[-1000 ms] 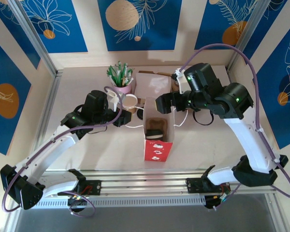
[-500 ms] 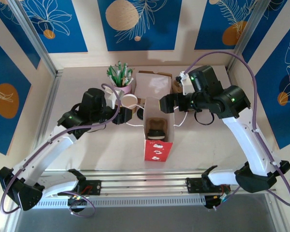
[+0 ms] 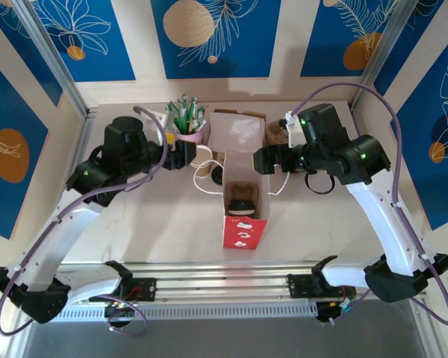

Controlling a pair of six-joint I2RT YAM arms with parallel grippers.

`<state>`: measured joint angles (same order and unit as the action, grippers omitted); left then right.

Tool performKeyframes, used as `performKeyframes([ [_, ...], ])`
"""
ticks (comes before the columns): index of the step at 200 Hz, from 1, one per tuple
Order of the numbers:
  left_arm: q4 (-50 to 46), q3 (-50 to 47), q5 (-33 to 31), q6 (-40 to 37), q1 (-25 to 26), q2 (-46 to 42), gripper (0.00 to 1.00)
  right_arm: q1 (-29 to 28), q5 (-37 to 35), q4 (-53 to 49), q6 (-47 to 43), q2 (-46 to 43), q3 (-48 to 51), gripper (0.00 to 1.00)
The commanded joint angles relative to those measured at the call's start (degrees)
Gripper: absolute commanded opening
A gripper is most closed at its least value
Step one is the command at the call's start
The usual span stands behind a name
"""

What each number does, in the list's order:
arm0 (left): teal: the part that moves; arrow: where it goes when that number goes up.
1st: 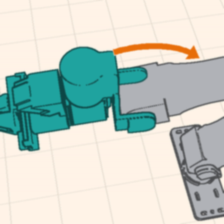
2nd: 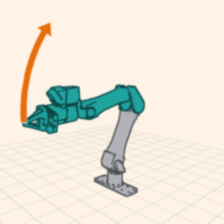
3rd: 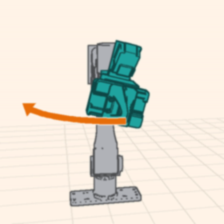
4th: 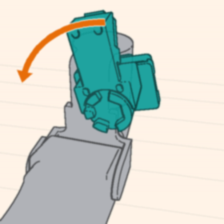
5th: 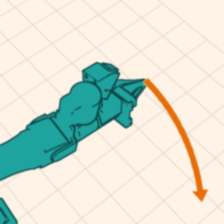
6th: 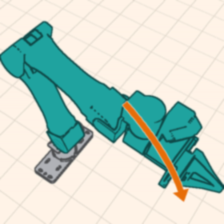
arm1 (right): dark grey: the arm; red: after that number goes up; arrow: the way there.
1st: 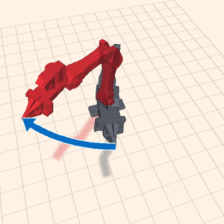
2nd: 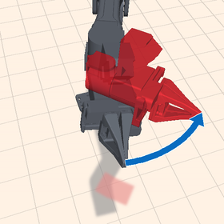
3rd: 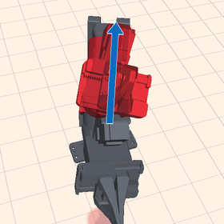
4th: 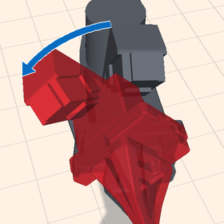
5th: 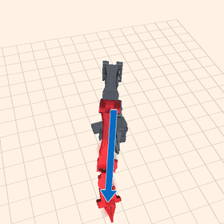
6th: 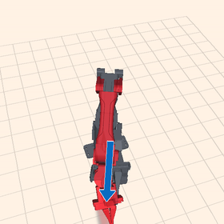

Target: Pack the takeout coffee

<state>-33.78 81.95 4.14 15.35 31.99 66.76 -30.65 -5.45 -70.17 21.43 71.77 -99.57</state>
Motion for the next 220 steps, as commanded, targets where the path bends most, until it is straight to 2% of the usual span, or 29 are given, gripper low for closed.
performKeyframes([
  [1, -0.76, 3.57, -3.54, -1.62, -3.51, 6.07, 0.76, 0.24, 1.85, 1.09, -1.22, -0.93, 0.69, 0.96],
  [34, -1.39, 9.19, -4.01, -0.68, -7.96, 16.38, 0.64, 0.33, 1.45, 0.31, -2.07, -1.64, 0.76, 0.93],
  [51, -1.69, 12.12, -4.14, -0.37, -8.99, 21.03, 0.55, 0.33, 1.41, -0.03, -2.27, -2.22, 0.89, 0.92],
  [78, -3.49, 16.37, -7.41, -0.92, -9.45, 26.16, 0.47, 0.31, 1.50, -0.48, -2.75, -3.16, 1.52, 0.91],
  [104, -3.19, 15.18, -8.45, -0.08, -11.91, 27.44, 0.46, 0.33, 1.08, -0.49, -3.32, -4.37, 2.90, 0.91],
  [140, 1.49, 9.57, -5.51, 3.92, -16.28, 25.65, 0.48, 0.29, 1.07, -0.67, -4.39, -4.66, 4.55, 0.91],
  [173, 1.37, 11.30, -6.01, 4.22, -16.78, 28.42, 0.47, 0.33, 1.36, -0.49, -4.88, -4.18, 4.87, 0.90],
  [188, 1.66, 12.07, -6.51, 4.73, -16.76, 29.47, 0.44, 0.33, 1.67, -0.23, -4.91, -4.18, 5.08, 0.91],
  [220, 1.85, 14.39, -4.79, 5.25, -16.78, 31.85, 0.41, 0.33, 1.67, 0.21, -5.24, -4.22, 5.96, 0.90],
])
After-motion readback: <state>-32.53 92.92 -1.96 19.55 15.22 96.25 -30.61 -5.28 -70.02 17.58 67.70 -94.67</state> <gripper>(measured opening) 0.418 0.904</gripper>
